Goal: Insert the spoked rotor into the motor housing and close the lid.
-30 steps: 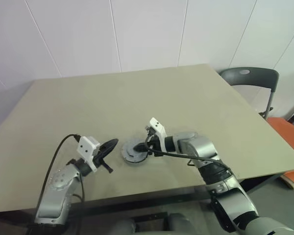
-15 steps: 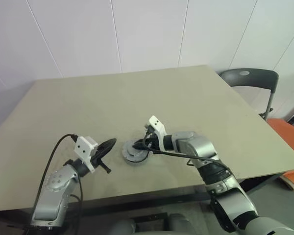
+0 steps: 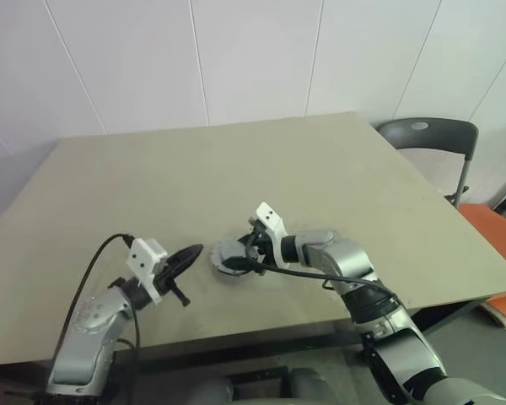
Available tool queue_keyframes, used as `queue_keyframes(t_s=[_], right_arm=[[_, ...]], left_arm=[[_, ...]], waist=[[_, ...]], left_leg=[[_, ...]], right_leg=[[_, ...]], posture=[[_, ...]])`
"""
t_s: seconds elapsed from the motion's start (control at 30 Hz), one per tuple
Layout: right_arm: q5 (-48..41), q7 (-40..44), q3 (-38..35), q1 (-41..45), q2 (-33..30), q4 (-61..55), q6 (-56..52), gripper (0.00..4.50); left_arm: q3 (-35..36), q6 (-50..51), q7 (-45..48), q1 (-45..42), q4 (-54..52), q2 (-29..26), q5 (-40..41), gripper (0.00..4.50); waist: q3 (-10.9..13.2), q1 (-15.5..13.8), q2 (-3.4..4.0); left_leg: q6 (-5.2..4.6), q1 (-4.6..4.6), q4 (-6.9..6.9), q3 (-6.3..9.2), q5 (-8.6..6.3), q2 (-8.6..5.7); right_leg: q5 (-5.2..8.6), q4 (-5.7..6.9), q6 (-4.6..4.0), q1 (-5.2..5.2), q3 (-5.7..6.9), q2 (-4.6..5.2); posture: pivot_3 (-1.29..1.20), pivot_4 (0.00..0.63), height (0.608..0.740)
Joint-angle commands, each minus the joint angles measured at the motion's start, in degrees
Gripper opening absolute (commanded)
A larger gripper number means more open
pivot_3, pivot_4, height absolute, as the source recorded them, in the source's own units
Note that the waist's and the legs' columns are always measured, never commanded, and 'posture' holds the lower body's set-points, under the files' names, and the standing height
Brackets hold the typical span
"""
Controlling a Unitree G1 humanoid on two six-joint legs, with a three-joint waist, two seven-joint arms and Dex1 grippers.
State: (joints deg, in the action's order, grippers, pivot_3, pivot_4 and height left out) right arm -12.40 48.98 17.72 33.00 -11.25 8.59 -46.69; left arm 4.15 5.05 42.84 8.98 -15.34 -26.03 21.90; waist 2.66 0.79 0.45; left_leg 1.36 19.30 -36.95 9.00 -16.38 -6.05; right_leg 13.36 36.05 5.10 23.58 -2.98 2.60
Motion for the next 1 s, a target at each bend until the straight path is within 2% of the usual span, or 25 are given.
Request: queue_keyframes(t_s=[0.03, 0.23, 0.37, 0.87, 0.93, 1.0], right_arm=[[0.71, -0.45, 1.68, -1.33, -0.88, 0.51, 0.05, 4.48], [1.73, -0.59, 2.7, -1.72, -1.96, 0.45, 2.95, 4.48], [1.51, -0.5, 2.43, -1.64, -2.09, 0.71, 3.85, 4.48], [-1.51, 1.34, 1.41, -1.63, -1.26, -0.87, 2.47, 4.48], [-0.89, 1.6, 2.3, -1.7, -1.55, -1.36, 2.74, 4.1], [-0.31, 1.54, 2.82, -1.92, -1.62, -1.32, 3.36, 4.1]], left_arm=[[2.29, 0.39, 3.6, 3.12, -3.86, -2.94, 3.0, 0.0], [6.11, 0.12, 7.5, 7.84, -4.17, -8.07, 4.39, 0.0], [7.7, -0.14, 7.7, 8.19, -3.55, -9.25, 4.09, 0.0], [5.69, -2.84, 5.91, 6.12, 0.49, -5.54, 1.7, 0.0], [5.45, -2.89, 5.8, 5.75, 0.87, -5.24, 1.49, 0.0], [5.26, -2.81, 5.59, 5.27, 1.2, -5.0, 1.27, 0.0]], waist=[[0.0, 0.01, 0.01], [0.02, -0.08, 0.04], [0.02, -0.04, 0.03], [0.03, -0.08, 0.04], [0.04, 0.03, 0.04], [0.04, 0.02, 0.04]], left_leg=[[0.0, 0.0, 0.01, 0.0, 0.0, 0.01], [0.01, -0.01, 0.01, 0.02, -0.01, 0.01], [0.09, -0.01, 0.01, 0.02, -0.06, 0.01], [0.08, 0.04, 0.04, 0.04, -0.06, 0.01], [0.08, 0.04, 0.05, 0.04, -0.06, 0.03], [0.08, 0.04, 0.06, 0.04, -0.06, 0.03]], right_leg=[[0.01, -0.01, -0.02, 0.0, 0.0, 0.0], [0.06, -0.03, -0.04, -0.05, 0.03, 0.02], [0.07, -0.05, -0.04, -0.06, 0.03, 0.03], [0.07, -0.1, -0.02, -0.03, 0.03, 0.04], [0.07, -0.1, -0.02, -0.02, 0.04, 0.03], [0.07, -0.1, -0.02, -0.01, 0.04, 0.03]], posture=[[0.0, 0.0, 0.74], [0.0, 0.0, 0.74], [0.0, 0.0, 0.74], [0.0, 0.0, 0.74], [0.0, 0.0, 0.74], [0.0, 0.0, 0.74]])
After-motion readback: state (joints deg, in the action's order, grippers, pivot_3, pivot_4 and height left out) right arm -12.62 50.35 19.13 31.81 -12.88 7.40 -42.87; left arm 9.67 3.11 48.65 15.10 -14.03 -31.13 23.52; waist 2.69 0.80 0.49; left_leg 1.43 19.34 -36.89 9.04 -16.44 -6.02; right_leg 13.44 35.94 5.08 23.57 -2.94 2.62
